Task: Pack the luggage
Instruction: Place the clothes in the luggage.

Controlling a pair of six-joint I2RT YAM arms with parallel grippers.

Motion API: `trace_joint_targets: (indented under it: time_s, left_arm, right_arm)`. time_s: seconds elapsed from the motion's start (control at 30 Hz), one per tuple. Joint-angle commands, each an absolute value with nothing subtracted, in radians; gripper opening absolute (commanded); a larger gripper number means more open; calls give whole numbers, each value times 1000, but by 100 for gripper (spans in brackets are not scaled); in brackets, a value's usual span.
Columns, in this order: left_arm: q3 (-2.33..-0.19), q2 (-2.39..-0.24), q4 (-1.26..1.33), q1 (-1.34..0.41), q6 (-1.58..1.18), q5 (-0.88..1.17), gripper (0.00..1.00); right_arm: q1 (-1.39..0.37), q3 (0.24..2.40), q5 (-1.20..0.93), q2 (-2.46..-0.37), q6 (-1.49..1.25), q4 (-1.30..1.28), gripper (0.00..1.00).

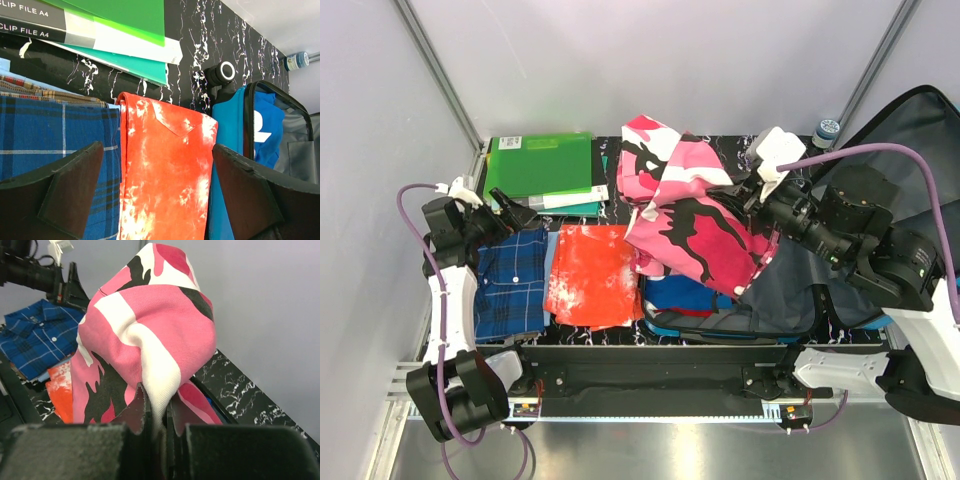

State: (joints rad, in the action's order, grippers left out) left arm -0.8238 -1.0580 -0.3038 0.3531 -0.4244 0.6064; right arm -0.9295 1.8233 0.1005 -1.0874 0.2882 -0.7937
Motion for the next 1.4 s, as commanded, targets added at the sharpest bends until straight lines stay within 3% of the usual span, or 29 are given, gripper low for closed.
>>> trace_joint_targets:
  time_s: [0.0,0.23,0.97,1.37]
  left_arm:
    - [-822,-1057,-253,357,-434,630,96]
    - [-818,-1051,-247,359,-440,641,96]
    - [-816,-1049,-241,357,-446,658,96]
    - [-818,-1051,-238,357,-448,664,96]
  right_arm:
    - [-934,1824,189,-1078,308,-684,0]
    - [-905,1704,233,-1097,276,-678,0]
    - [-410,1411,-385,-1281,146,-419,0]
    - [-302,1440,-491,-1459,167,-350,0]
